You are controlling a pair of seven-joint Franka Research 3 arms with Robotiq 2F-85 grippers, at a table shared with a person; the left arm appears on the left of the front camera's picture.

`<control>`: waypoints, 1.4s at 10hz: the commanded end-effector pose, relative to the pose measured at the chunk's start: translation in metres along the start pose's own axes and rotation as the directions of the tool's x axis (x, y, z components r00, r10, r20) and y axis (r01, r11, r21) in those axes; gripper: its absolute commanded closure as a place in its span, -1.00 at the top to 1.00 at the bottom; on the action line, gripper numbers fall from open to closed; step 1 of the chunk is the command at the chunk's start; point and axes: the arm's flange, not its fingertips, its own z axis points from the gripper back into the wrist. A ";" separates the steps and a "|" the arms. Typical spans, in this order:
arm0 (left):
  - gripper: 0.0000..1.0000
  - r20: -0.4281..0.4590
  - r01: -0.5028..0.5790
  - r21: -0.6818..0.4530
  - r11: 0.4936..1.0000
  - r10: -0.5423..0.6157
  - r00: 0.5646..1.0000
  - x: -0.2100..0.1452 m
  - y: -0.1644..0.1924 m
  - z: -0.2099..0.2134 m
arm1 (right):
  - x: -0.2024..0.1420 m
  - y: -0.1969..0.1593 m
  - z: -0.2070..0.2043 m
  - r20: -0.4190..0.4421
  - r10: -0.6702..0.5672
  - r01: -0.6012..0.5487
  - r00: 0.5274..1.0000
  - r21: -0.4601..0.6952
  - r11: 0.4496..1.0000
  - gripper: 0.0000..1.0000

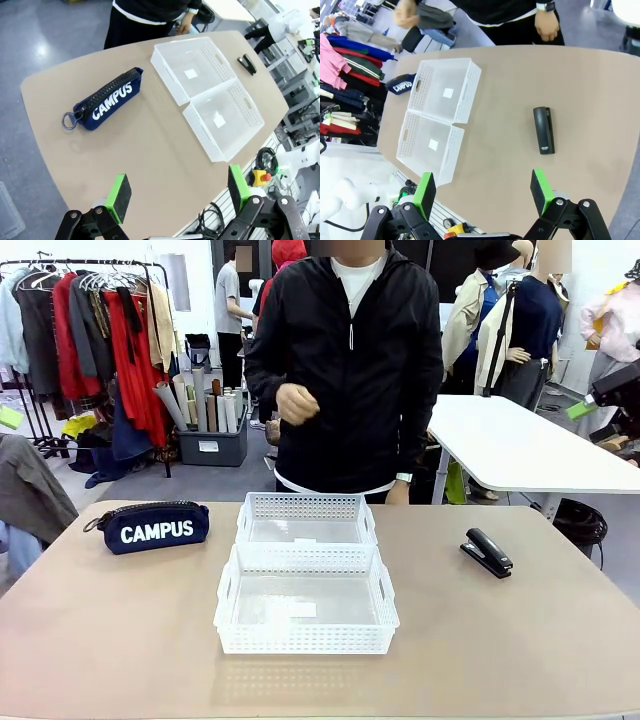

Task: Distribute items into two baskets.
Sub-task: Pick up the Pencil pouch that the person points to.

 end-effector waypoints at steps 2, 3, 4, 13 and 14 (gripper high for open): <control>1.00 0.026 -0.018 -0.025 1.000 0.019 0.999 -0.005 -0.005 0.006 | -0.004 -0.005 0.009 0.029 0.039 -0.040 0.999 0.052 0.998 1.00; 1.00 0.023 -0.018 -0.027 0.999 0.018 1.000 -0.005 -0.005 0.007 | -0.007 -0.004 0.012 0.027 0.038 -0.039 0.999 0.050 0.998 1.00; 1.00 0.028 -0.014 -0.030 0.999 0.015 1.000 -0.004 -0.005 0.008 | -0.008 -0.004 0.013 0.008 0.035 -0.035 0.999 0.053 0.998 1.00; 1.00 0.018 -0.001 -0.010 1.000 0.001 1.000 -0.001 -0.005 0.007 | -0.008 -0.004 0.009 -0.004 0.008 -0.008 1.000 0.031 0.999 1.00; 1.00 0.018 -0.001 -0.010 1.000 0.001 1.000 -0.001 -0.005 0.007 | -0.008 -0.004 0.009 -0.004 0.008 -0.008 1.000 0.031 0.999 1.00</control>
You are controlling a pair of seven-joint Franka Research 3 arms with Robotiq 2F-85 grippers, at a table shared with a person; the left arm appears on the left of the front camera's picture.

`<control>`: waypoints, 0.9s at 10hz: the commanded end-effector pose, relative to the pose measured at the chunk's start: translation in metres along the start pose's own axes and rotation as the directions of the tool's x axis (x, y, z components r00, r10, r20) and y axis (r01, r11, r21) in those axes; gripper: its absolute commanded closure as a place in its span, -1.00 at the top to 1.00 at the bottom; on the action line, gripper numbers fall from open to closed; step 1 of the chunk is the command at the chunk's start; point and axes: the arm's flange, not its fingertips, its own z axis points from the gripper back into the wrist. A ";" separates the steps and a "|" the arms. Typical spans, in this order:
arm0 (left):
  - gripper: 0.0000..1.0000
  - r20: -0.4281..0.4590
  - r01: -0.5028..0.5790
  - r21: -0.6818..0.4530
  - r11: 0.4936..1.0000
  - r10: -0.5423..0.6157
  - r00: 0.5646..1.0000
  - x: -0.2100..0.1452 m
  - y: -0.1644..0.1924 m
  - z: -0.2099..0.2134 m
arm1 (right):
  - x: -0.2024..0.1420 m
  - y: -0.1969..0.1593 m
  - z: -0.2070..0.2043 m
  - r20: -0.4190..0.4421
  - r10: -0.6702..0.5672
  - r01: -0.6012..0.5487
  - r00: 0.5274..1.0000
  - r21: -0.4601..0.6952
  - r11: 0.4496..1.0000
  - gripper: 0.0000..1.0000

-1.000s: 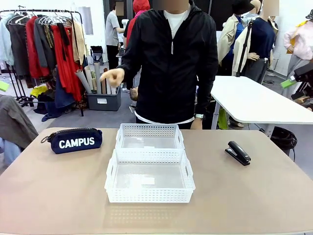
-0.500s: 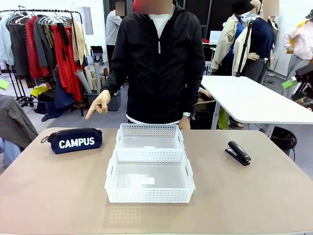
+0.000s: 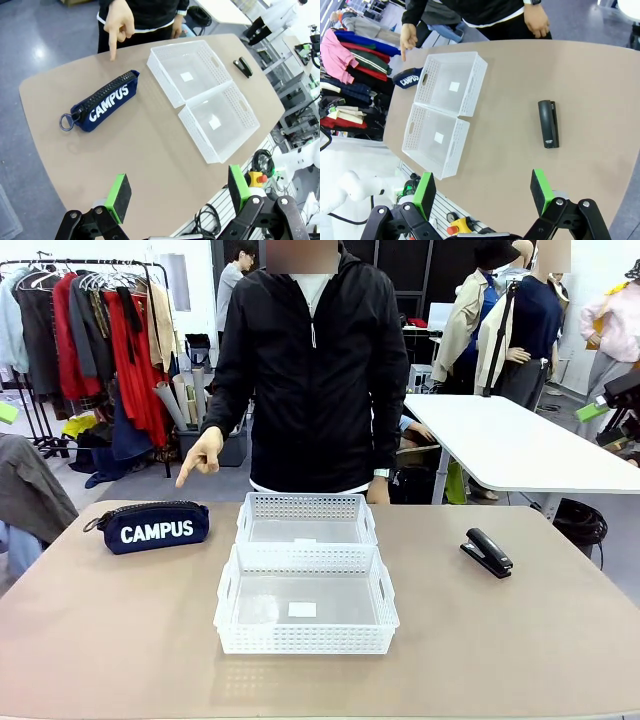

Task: Distribute items into two baskets.
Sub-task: Pick up the Pencil pouch that the person points to.

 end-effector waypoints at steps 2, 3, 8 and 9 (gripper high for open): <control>1.00 0.001 0.001 0.005 1.000 -0.001 1.000 0.000 0.000 0.001 | 0.002 0.001 0.001 0.011 0.003 -0.003 1.000 -0.008 1.000 1.00; 1.00 0.001 0.001 0.005 1.000 -0.001 1.000 0.000 0.000 0.001 | 0.002 0.001 0.001 0.011 0.003 -0.003 1.000 -0.008 1.000 1.00; 1.00 0.001 0.001 0.005 1.000 -0.001 1.000 0.000 0.000 0.001 | 0.002 0.001 0.001 0.011 0.003 -0.003 1.000 -0.008 1.000 1.00; 1.00 0.001 0.001 0.005 1.000 -0.001 1.000 0.000 0.000 0.001 | 0.002 0.001 0.001 0.011 0.003 -0.003 1.000 -0.008 1.000 1.00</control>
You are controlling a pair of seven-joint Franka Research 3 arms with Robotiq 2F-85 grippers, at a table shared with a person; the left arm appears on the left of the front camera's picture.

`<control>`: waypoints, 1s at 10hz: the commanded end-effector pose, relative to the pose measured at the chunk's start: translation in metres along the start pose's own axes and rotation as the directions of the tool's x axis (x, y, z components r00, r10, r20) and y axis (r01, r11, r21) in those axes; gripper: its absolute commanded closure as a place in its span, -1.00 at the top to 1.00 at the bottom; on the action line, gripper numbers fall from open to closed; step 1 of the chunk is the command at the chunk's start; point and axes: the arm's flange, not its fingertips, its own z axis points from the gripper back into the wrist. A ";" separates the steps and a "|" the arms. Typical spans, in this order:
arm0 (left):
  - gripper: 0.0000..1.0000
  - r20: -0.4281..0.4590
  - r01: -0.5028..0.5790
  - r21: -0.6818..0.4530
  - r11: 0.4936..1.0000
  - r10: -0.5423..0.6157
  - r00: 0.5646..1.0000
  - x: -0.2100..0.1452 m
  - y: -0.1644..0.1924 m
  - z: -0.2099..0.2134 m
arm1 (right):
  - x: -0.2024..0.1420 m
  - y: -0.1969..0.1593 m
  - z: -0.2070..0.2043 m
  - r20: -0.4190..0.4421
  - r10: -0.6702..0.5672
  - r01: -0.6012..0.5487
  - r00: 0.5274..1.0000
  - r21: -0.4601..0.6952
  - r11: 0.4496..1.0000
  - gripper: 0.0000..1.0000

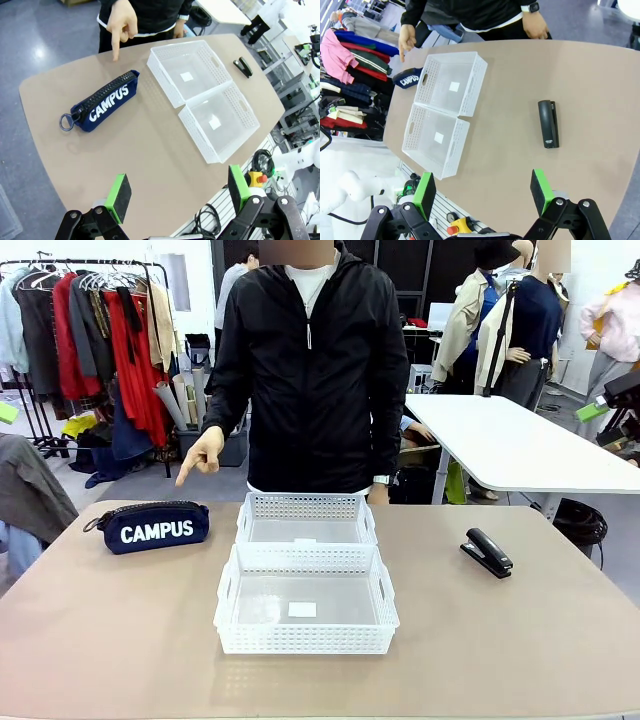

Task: Distribute items into two baskets.
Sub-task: Pick up the Pencil pouch that the person points to.

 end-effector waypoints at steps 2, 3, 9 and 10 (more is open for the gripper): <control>1.00 0.001 0.001 0.005 1.000 -0.001 1.000 0.000 0.000 0.001 | 0.002 0.001 0.001 0.011 0.003 -0.003 1.000 -0.008 1.000 1.00; 1.00 0.001 0.001 0.005 1.000 -0.001 1.000 0.000 0.000 0.001 | 0.002 0.001 0.001 0.011 0.003 -0.003 1.000 -0.008 1.000 1.00; 1.00 -0.061 0.050 -0.037 0.998 -0.052 0.997 0.020 0.005 -0.024 | 0.002 0.001 0.001 0.011 0.003 -0.003 1.000 -0.008 1.000 1.00; 1.00 -0.091 0.073 -0.038 0.997 -0.077 0.993 0.028 0.007 -0.037 | 0.002 0.001 0.001 0.011 0.003 -0.003 1.000 -0.008 1.000 1.00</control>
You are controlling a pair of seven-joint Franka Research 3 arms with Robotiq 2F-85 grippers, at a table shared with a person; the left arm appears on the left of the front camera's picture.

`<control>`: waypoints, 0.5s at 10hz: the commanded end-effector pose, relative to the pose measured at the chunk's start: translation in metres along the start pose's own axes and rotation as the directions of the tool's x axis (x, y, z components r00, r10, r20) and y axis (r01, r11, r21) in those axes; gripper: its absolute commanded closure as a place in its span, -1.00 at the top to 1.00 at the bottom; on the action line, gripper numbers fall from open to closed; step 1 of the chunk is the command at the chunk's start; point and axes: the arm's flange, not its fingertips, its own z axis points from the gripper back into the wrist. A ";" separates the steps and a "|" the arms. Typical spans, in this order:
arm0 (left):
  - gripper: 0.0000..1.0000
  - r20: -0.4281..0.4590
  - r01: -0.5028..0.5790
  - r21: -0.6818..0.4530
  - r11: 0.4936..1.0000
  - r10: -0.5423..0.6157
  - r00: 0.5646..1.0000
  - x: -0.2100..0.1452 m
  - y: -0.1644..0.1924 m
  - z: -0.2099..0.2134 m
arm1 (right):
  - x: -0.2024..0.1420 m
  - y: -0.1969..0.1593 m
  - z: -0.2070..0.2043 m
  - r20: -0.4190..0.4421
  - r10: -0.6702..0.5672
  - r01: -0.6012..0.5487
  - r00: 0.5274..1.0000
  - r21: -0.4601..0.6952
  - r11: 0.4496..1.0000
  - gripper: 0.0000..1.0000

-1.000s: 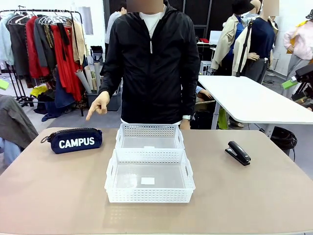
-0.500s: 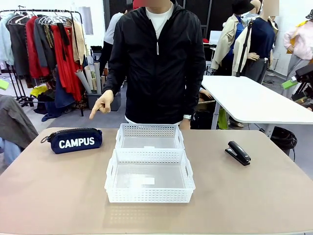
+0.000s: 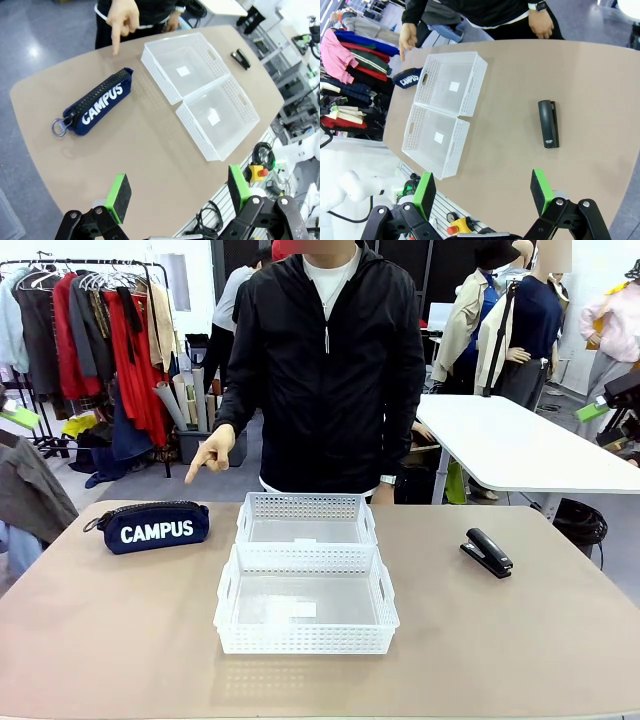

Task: Distribute items into two baskets.
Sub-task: Pick up the Pencil pouch that the person points to.

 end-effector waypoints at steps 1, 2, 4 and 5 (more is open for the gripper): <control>1.00 -0.074 0.076 -0.032 0.997 -0.078 0.994 0.024 0.011 -0.024 | 0.002 0.001 0.001 0.012 0.004 -0.003 1.000 -0.008 1.000 1.00; 1.00 -0.108 0.104 -0.037 0.994 -0.107 0.988 0.034 0.014 -0.039 | 0.002 0.001 0.001 0.012 0.004 -0.003 1.000 -0.008 1.000 1.00; 1.00 -0.160 0.177 -0.021 0.984 -0.178 0.971 0.055 0.022 -0.075 | 0.002 0.001 0.001 0.012 0.004 -0.003 1.000 -0.008 1.000 1.00; 1.00 -0.179 0.229 -0.002 0.973 -0.226 0.958 0.065 0.025 -0.090 | 0.002 0.001 0.001 0.012 0.004 -0.003 1.000 -0.008 1.000 1.00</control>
